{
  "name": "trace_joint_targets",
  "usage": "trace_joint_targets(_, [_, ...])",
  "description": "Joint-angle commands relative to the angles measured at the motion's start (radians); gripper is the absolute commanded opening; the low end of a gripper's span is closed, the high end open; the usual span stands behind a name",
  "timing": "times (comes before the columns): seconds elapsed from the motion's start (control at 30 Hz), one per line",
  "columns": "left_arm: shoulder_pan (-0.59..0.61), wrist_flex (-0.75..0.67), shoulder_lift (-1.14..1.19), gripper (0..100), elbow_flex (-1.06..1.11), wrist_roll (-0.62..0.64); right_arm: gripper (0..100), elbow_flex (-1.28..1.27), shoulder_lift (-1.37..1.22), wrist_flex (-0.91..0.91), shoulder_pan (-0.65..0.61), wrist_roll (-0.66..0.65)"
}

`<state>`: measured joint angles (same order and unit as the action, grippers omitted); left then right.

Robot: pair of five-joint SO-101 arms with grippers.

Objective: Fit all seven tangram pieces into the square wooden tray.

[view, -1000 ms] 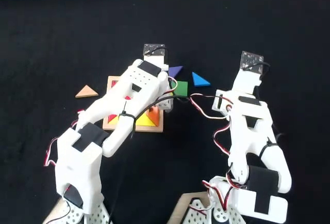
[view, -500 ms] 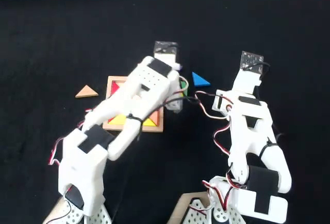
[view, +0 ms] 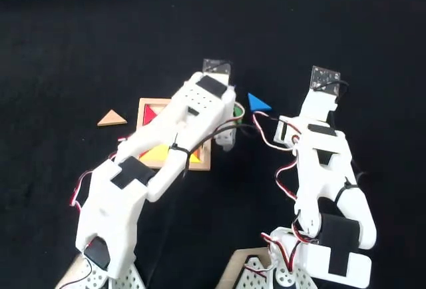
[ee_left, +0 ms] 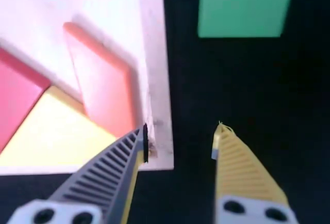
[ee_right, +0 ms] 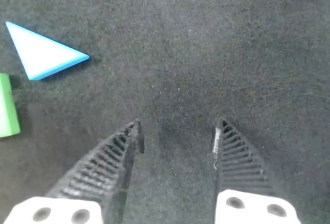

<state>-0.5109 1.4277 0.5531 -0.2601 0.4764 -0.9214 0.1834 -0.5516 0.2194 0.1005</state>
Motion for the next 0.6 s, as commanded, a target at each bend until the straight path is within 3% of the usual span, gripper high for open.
trace_joint_targets(0.0, [0.104,0.071,-0.095,22,-0.165,-0.009,21.9,0.077,0.035,0.018,0.006,0.008])
trace_joint_targets(0.17, [0.229,-0.009,-0.043,22,-0.153,-0.066,21.9,0.077,0.035,0.018,0.006,0.008])
trace_joint_targets(0.57, [0.214,-0.037,0.109,22,-0.156,-0.095,21.9,0.079,0.035,0.018,0.006,0.008])
